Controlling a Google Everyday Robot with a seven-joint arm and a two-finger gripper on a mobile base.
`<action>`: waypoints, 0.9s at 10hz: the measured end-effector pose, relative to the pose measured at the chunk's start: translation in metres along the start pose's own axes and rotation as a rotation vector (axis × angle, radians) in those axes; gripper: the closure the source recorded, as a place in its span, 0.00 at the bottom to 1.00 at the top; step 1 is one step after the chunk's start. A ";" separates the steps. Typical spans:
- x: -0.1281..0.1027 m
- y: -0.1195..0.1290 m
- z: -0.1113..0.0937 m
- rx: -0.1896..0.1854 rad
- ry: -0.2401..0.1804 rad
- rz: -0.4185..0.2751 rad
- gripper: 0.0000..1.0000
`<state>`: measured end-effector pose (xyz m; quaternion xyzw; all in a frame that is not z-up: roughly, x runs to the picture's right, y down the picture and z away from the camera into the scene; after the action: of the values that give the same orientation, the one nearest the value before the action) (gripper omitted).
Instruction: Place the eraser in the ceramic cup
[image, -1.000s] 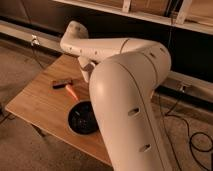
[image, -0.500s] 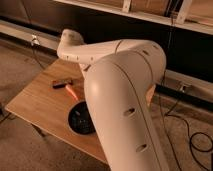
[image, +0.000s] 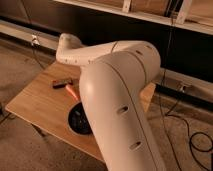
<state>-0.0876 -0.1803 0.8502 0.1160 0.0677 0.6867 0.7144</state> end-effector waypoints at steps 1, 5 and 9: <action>-0.002 0.000 0.000 0.011 -0.008 0.007 1.00; -0.017 -0.003 -0.006 0.040 -0.053 0.028 1.00; -0.018 -0.013 -0.002 0.060 -0.058 0.044 1.00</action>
<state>-0.0767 -0.1981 0.8439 0.1588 0.0648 0.6964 0.6969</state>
